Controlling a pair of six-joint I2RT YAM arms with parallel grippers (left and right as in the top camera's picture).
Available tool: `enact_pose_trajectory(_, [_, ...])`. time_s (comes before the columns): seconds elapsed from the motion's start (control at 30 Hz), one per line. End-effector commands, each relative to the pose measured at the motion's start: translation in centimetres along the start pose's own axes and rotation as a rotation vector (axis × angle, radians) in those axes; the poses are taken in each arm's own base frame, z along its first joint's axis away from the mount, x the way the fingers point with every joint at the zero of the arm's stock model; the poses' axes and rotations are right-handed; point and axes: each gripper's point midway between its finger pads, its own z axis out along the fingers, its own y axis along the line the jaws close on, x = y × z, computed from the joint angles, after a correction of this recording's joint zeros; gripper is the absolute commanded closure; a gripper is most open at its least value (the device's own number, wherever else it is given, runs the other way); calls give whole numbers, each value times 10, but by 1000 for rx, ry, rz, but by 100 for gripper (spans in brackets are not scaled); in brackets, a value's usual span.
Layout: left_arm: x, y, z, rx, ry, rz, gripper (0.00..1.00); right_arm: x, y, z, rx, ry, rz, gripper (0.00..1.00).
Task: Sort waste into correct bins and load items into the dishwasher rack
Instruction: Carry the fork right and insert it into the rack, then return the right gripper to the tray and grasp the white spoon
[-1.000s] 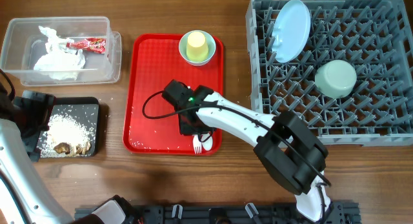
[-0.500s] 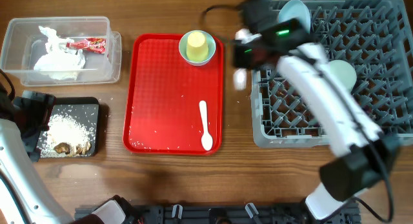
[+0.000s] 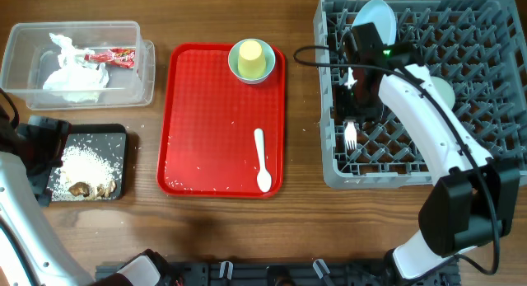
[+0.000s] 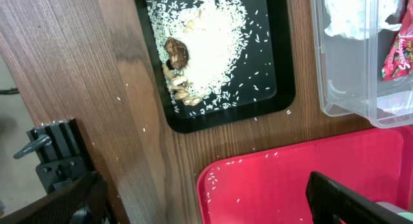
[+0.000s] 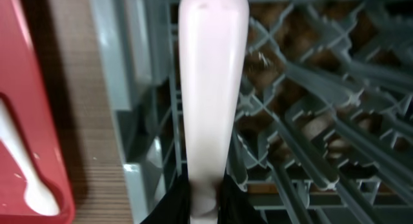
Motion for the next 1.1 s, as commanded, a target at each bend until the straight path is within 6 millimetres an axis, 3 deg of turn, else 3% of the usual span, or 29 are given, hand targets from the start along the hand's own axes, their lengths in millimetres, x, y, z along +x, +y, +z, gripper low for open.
enact_pose_trajectory(0.0, [-3,1,-2,0,-12,-1,0,1,-1,2,10,4,-14,77])
enact_pose_trajectory(0.23, [-3,1,-2,0,-12,-1,0,6,15,-10,-87,29,-24,69])
enact_pose_trajectory(0.37, [-3,1,-2,0,-12,-1,0,14,83,-49,-402,-19,-128,62])
enact_pose_trajectory(0.47, [-3,1,-2,0,-11,-1,0,20,118,-56,-412,-59,-161,52])
enact_pose_trajectory(0.53, [-3,1,-2,0,-11,-1,0,22,138,-48,-358,-94,-166,39])
enact_pose_trajectory(0.57, [-3,1,-2,0,-12,-1,0,26,155,-33,-297,-121,-152,39])
enact_pose_trajectory(0.7, [-3,1,-2,0,-12,-1,0,36,184,0,-229,-126,-121,40])
enact_pose_trajectory(0.8, [-3,1,-2,0,-12,-1,0,49,205,39,-191,-67,-108,43])
enact_pose_trajectory(0.9, [-3,1,-2,0,-11,-2,0,68,202,84,-100,40,-110,48])
enact_pose_trajectory(1.07, [-3,1,-2,0,-12,-1,0,82,195,107,-51,123,-110,62])
